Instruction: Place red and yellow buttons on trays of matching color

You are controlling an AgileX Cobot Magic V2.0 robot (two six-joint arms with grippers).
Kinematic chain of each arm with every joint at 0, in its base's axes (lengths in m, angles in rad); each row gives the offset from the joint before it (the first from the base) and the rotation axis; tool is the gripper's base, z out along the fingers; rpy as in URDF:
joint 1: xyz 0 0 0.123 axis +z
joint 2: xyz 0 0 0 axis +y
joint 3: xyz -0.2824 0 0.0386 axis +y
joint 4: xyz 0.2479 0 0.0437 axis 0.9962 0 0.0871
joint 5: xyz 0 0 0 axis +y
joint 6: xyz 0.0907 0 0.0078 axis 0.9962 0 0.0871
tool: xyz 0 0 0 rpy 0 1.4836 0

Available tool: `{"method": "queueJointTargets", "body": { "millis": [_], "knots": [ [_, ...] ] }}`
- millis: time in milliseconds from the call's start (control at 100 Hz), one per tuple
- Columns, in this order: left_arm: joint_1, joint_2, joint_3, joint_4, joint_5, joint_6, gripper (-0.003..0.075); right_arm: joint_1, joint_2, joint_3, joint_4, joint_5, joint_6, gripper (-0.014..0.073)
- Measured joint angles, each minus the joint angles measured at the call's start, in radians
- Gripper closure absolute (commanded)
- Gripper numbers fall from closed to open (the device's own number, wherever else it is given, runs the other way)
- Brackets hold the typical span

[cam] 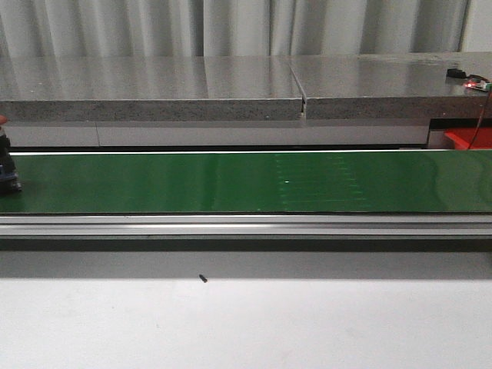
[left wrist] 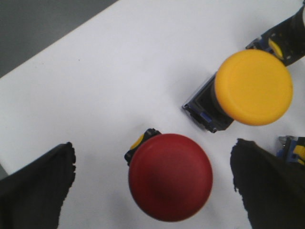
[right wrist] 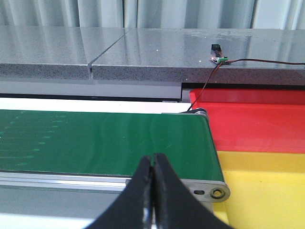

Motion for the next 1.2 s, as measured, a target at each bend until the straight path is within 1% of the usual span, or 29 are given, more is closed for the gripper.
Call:
{"method": "queueJointTargets", "body": {
  "millis": [190,260,310,360,370,390,410,430,440,480,570,640,710,770,910,1100,1200],
  "knots": [
    [0.0,0.007,0.0,0.0,-0.012,0.0,0.0084,0.0,0.0,0.0,0.0,0.0,0.0,0.0662],
    [0.0,0.007,0.0,0.0,-0.012,0.0,0.0115,0.0,0.0,0.0,0.0,0.0,0.0,0.0662],
    [0.0,0.007,0.0,0.0,-0.013,0.0,0.0164,0.0,0.0,0.0,0.0,0.0,0.0,0.0662],
    [0.0,0.007,0.0,0.0,-0.013,0.0,0.0237,0.0,0.0,0.0,0.0,0.0,0.0,0.0662],
    [0.0,0.007,0.0,0.0,-0.013,0.0,0.0237,0.0,0.0,0.0,0.0,0.0,0.0,0.0662],
    [0.0,0.007,0.0,0.0,-0.013,0.0,0.028,0.0,0.0,0.0,0.0,0.0,0.0,0.0662],
    [0.0,0.007,0.0,0.0,-0.013,0.0,0.0302,0.0,0.0,0.0,0.0,0.0,0.0,0.0662],
    [0.0,0.007,0.0,0.0,-0.013,0.0,0.0347,0.0,0.0,0.0,0.0,0.0,0.0,0.0662],
    [0.0,0.007,0.0,0.0,-0.013,0.0,0.0347,0.0,0.0,0.0,0.0,0.0,0.0,0.0662],
    [0.0,0.007,0.0,0.0,-0.013,0.0,0.0428,0.0,0.0,0.0,0.0,0.0,0.0,0.0662],
    [0.0,0.007,0.0,0.0,-0.008,0.0,0.0568,0.0,0.0,0.0,0.0,0.0,0.0,0.0662],
    [0.0,0.007,0.0,-0.006,-0.004,0.0,0.0652,0.0,0.0,0.0,0.0,0.0,0.0,0.0662],
    [0.0,0.007,0.0,-0.024,0.003,0.0,0.0713,0.0,0.0,0.0,0.0,0.0,0.0,0.0662],
    [0.0,0.0,0.0,-0.036,0.014,0.0,0.0741,0.0,0.0,0.0,0.0,0.0,0.0,0.0662],
    [0.0,-0.053,0.0,-0.051,0.037,0.0,0.0741,0.0,0.0,0.0,0.0,0.0,0.0,0.0662],
    [0.0,-0.189,0.0,-0.103,0.049,0.0,0.0741,0.0,0.0,0.0,0.0,0.0,0.0,0.0662],
    [-0.029,-0.264,0.0,-0.133,0.06,0.0,0.0741,0.0,0.0,0.0,0.0,0.0,0.0,0.0662]
  ]
}}
